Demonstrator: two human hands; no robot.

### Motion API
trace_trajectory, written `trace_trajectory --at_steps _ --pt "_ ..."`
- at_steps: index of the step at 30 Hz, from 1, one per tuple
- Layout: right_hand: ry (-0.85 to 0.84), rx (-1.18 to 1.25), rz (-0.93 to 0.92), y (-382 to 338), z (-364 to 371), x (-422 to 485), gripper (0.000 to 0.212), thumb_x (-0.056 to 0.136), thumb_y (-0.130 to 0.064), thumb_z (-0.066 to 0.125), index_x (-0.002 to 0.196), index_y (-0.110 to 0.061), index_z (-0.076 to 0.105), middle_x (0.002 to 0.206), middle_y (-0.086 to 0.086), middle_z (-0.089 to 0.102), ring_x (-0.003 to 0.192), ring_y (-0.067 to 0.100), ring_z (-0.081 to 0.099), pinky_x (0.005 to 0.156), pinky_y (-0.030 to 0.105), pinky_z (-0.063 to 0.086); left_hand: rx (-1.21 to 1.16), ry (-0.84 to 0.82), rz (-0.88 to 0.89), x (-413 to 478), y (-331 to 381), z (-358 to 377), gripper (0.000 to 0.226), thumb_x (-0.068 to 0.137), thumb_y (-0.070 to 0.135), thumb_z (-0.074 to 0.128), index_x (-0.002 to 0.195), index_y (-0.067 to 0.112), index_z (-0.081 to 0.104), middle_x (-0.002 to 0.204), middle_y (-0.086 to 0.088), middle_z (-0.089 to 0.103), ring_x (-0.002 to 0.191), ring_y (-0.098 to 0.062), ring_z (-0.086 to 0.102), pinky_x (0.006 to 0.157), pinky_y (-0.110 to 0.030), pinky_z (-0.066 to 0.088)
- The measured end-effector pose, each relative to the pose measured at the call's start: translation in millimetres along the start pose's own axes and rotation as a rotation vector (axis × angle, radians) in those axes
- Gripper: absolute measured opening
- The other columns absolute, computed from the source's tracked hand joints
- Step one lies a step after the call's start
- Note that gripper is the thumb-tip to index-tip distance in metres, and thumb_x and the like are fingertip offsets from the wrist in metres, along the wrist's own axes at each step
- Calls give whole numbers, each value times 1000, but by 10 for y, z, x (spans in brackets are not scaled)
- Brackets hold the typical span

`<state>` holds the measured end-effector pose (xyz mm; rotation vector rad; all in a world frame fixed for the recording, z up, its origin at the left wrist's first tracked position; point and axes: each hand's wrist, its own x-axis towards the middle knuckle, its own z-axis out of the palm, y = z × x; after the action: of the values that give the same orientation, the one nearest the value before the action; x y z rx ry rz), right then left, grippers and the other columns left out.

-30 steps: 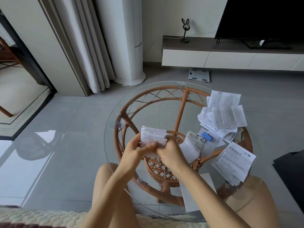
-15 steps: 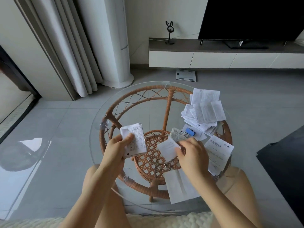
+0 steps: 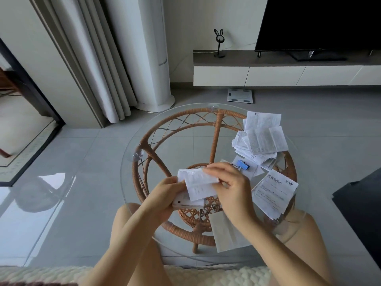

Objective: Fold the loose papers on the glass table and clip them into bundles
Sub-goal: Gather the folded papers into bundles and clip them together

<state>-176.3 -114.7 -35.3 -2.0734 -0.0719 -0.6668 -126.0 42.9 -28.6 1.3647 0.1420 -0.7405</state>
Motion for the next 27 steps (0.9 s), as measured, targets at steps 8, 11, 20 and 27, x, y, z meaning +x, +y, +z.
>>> trace_trajectory --at_steps 8,11,20,27 --pt "-30 -418 -356 45 60 -149 36 86 -2 39 98 1 72 98 14 67 92 20 52 74 28 54 -168 107 -17 -77 -35 104 36 104 28 35 105 4 62 75 -12 70 66 -22 67 63 -34 55" --pt "-116 -464 -407 46 80 -144 29 83 -1 48 101 2 71 104 15 66 97 21 51 76 29 55 -105 177 40 -82 -67 153 34 104 29 35 105 7 61 80 -11 68 72 -22 66 66 -36 56" --pt "-119 338 480 -268 -87 -70 21 86 -25 50 97 -29 68 101 -14 66 94 -6 59 76 10 46 514 458 425 -62 -175 197 38 102 33 33 76 11 50 64 -2 45 55 -10 38 49 -17 29" --pt "-190 -63 425 -237 -150 -20 9 78 -13 73 77 -16 65 64 -6 64 57 3 58 54 15 48 267 429 419 -111 -147 201 36 102 33 34 84 10 56 73 -4 49 70 -16 47 63 -30 43"
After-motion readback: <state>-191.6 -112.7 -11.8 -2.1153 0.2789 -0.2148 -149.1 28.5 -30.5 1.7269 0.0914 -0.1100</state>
